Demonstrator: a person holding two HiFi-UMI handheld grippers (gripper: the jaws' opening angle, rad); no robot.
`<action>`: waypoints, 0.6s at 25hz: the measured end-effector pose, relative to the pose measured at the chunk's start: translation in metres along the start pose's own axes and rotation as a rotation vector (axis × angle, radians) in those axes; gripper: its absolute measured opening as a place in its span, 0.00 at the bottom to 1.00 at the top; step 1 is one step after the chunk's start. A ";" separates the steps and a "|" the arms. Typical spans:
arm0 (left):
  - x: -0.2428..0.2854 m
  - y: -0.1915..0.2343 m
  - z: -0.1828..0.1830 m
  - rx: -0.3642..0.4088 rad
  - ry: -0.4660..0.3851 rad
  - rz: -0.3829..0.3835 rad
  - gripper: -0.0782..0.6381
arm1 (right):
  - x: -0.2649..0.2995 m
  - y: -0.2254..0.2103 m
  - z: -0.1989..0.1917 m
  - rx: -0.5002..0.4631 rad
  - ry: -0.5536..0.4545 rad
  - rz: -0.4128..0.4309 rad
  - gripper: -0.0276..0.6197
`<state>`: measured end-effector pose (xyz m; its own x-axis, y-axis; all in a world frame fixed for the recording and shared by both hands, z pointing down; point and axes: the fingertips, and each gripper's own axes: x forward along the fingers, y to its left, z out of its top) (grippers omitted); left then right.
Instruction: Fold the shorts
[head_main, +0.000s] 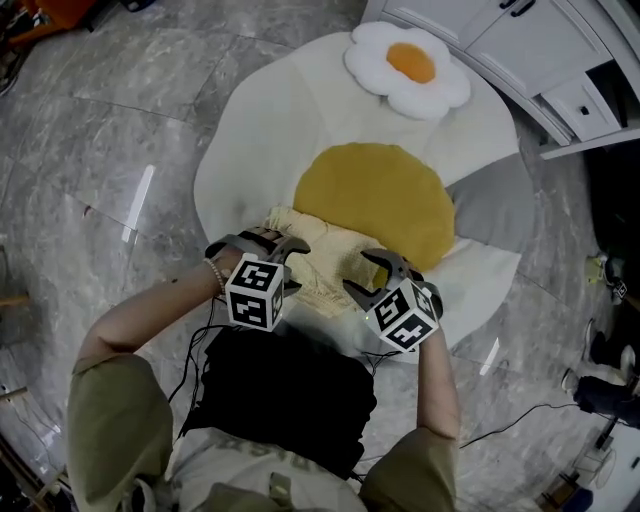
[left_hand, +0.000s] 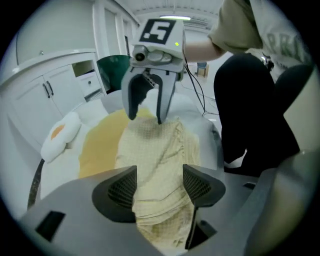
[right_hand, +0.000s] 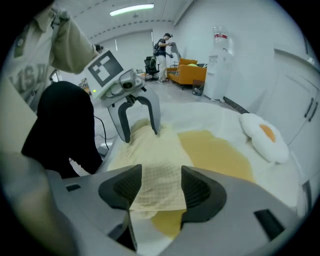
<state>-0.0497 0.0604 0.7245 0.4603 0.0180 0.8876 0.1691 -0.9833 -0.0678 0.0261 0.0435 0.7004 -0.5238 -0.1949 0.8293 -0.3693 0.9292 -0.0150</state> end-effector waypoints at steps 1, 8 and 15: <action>0.009 -0.004 -0.009 0.025 0.037 -0.001 0.52 | 0.009 -0.003 -0.006 -0.036 0.050 -0.008 0.44; 0.021 -0.008 -0.031 0.010 0.006 0.036 0.52 | 0.033 -0.020 -0.041 0.071 0.100 0.051 0.45; 0.020 -0.010 -0.040 -0.113 -0.038 -0.018 0.52 | 0.037 -0.021 -0.048 0.174 0.078 0.077 0.45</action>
<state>-0.0773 0.0634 0.7613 0.4910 0.0406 0.8702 0.0798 -0.9968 0.0015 0.0514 0.0314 0.7587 -0.4972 -0.0937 0.8625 -0.4607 0.8710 -0.1709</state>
